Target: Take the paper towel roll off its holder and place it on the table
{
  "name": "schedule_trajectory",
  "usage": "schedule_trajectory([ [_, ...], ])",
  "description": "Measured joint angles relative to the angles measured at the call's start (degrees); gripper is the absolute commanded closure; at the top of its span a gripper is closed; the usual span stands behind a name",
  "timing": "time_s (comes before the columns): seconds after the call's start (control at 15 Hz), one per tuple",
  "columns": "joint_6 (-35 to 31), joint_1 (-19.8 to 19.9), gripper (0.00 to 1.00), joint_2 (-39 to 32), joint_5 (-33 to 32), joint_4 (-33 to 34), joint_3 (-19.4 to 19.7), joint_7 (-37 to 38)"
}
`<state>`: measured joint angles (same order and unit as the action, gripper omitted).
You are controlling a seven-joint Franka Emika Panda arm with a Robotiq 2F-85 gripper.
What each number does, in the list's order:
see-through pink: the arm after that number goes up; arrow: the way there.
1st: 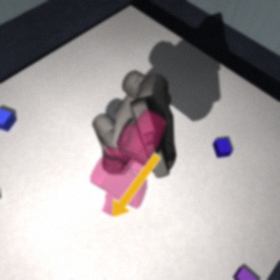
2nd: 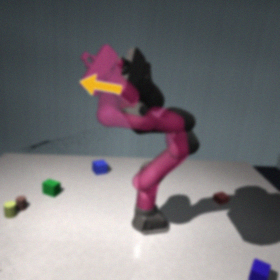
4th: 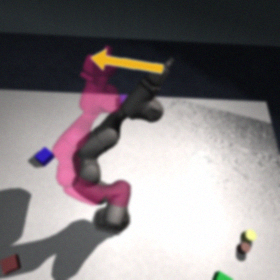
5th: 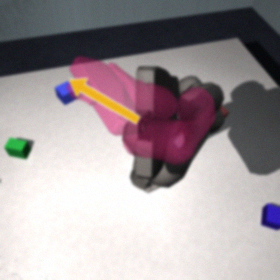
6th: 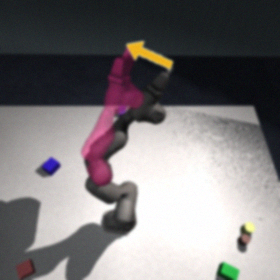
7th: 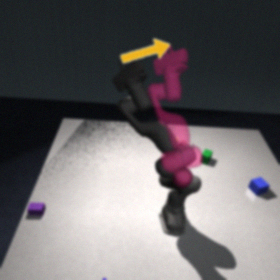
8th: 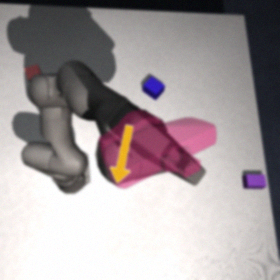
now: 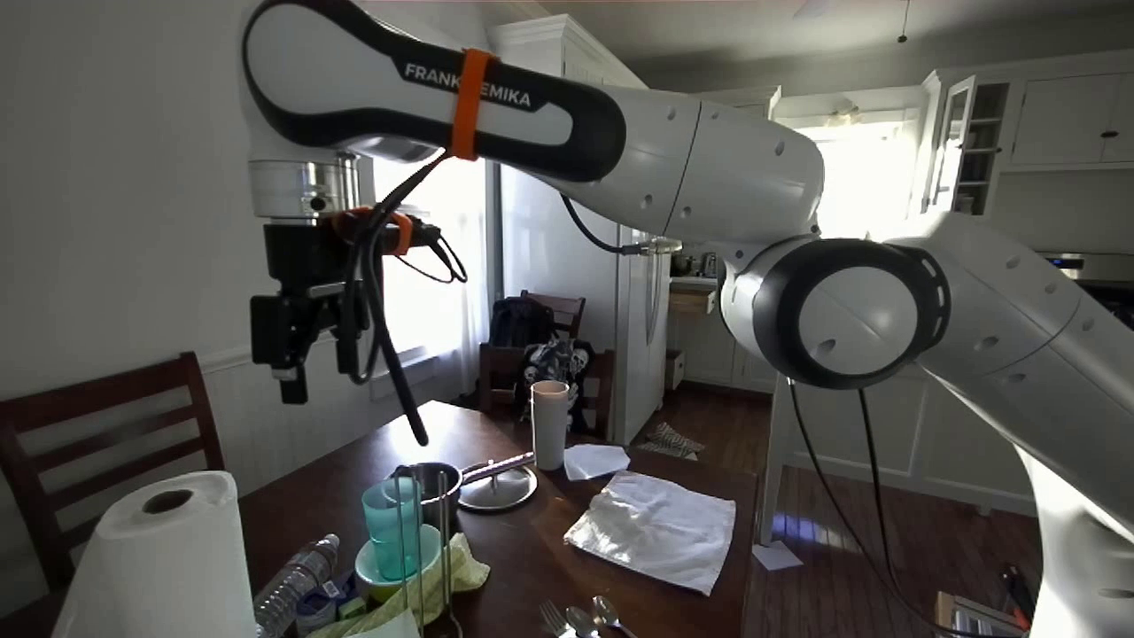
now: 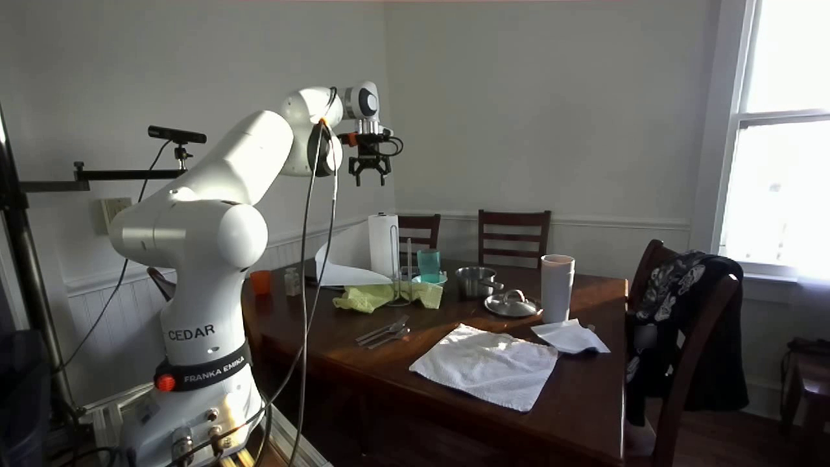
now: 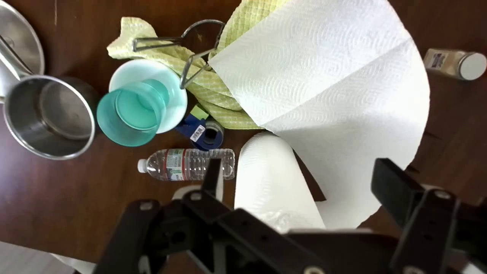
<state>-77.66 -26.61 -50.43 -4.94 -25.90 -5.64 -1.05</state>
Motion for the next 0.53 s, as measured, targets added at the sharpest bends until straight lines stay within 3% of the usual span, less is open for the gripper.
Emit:
schedule_trajectory([
  [0.13,1.48,0.55,0.00,1.42,0.17,0.00,0.12,5.71],
  [0.53,1.53,0.56,0.00,1.46,0.19,-0.34,0.16,5.93],
])
